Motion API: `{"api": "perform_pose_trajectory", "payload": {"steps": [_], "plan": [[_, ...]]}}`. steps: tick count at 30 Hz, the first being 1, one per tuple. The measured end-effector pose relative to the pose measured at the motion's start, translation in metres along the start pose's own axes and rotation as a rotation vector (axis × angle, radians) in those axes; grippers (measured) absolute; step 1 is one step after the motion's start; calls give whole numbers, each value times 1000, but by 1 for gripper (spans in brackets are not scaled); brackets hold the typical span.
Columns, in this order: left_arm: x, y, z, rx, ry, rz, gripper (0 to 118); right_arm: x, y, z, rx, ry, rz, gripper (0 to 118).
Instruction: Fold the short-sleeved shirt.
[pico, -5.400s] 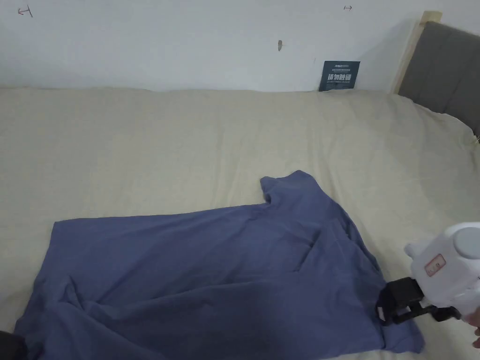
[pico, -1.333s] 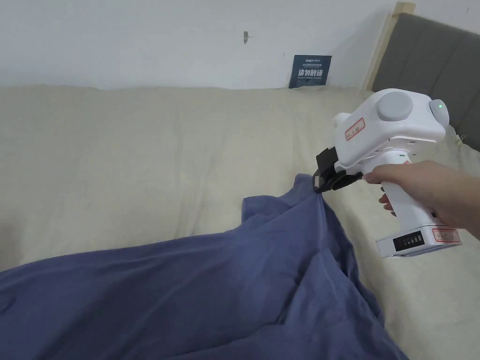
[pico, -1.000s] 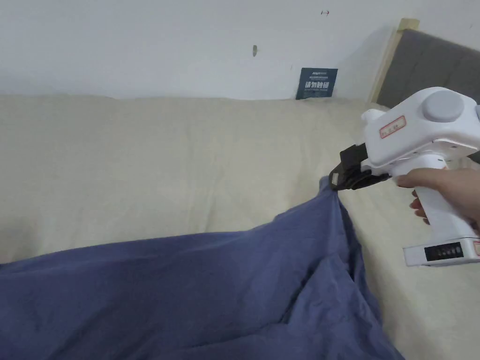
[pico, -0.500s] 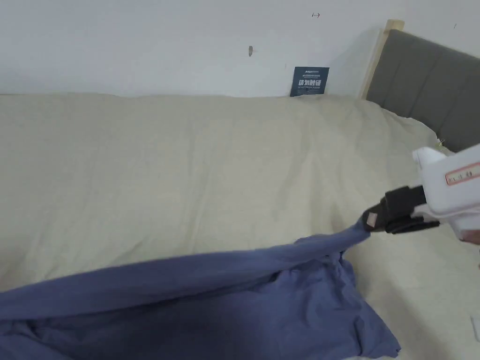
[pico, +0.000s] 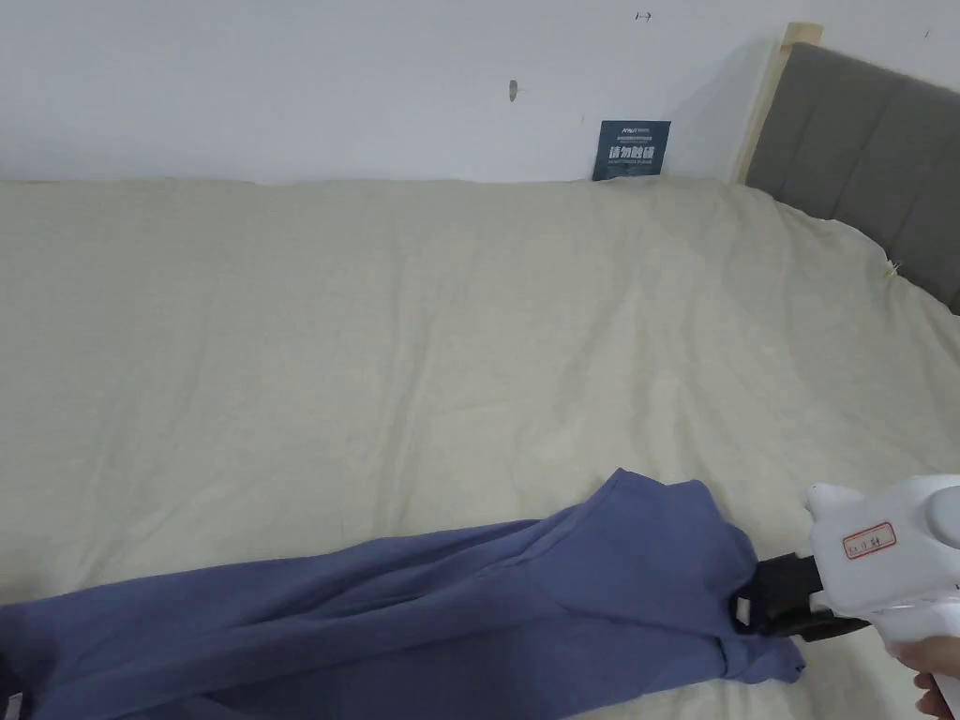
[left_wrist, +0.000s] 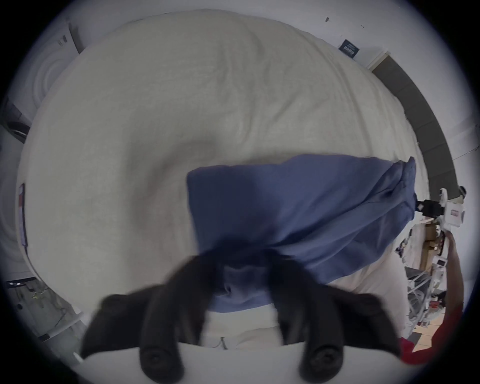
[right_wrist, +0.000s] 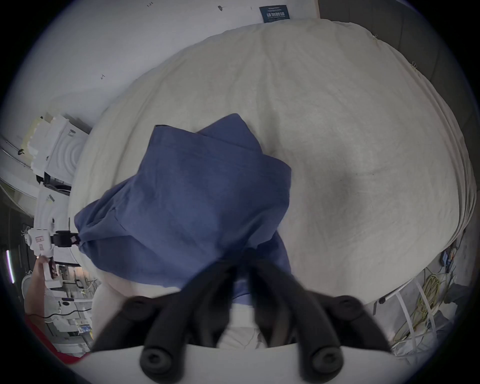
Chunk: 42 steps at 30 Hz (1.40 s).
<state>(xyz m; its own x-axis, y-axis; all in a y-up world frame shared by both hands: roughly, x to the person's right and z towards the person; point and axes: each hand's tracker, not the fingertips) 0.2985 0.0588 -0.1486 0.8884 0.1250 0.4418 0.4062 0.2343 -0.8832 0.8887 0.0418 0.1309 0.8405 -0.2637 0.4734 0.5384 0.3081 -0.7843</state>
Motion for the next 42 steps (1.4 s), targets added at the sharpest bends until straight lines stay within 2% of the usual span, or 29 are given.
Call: {"api": "perform_pose_trajectory", "payload": {"steps": [1,2,4,5,7,10,13,15,17,18,19,20,21,22,23,24,26,29,32,34,35,36,39,41,42], "plan": [[0,-2,1,-6,36,-15,85,-2,-1,1,7,-59,15,85],[-7,-1,1,-5,86,-34,90,-6,-2,3,22,-118,28,95],[-12,-3,10,8,112,-31,91,-11,0,11,45,-172,62,95],[-15,-3,17,19,68,12,91,-13,3,15,37,-185,72,95],[-18,-8,33,78,35,98,90,-15,5,27,71,-168,66,95],[-11,-17,71,235,-17,135,88,-35,1,70,283,-66,84,95],[9,-39,123,526,-37,66,71,-69,-24,129,612,112,185,94],[17,-65,141,765,-63,56,61,-100,-49,159,770,128,248,90],[28,-85,151,903,-98,93,54,-115,-62,163,823,163,246,76],[35,-95,151,948,-102,99,54,-121,-69,164,856,196,238,76],[39,-102,152,977,-120,81,34,-126,-78,161,924,197,213,30],[47,-109,153,1009,-102,59,8,-133,-93,160,1003,124,149,2],[55,-117,153,1050,-39,46,0,-135,-103,160,1056,152,115,2],[59,-121,148,1058,0,29,0,-134,-108,160,1048,266,127,2],[61,-125,146,1063,-3,21,0,-134,-112,156,1053,290,127,2],[63,-129,143,1068,-9,23,0,-139,-120,154,1079,265,136,2],[70,-136,141,1083,0,31,0,-145,-127,151,1089,278,179,2],[67,-135,139,1063,-1,37,0,-151,-122,147,1036,216,241,2],[74,-137,149,1028,-24,83,0,-151,-120,145,1025,234,221,2],[52,-123,149,920,-28,179,0,-149,-115,144,988,251,187,2],[36,-113,145,832,-110,224,0,-149,-111,144,957,264,179,2],[16,-101,137,755,-258,272,0,-149,-108,142,932,270,168,2],[-40,-67,105,543,-515,438,0,-146,-99,135,875,319,112,2],[-66,-53,86,494,-518,470,0,-146,-98,131,882,347,89,2],[-66,-49,82,484,-445,432,0,-147,-94,128,872,353,88,2]]}}
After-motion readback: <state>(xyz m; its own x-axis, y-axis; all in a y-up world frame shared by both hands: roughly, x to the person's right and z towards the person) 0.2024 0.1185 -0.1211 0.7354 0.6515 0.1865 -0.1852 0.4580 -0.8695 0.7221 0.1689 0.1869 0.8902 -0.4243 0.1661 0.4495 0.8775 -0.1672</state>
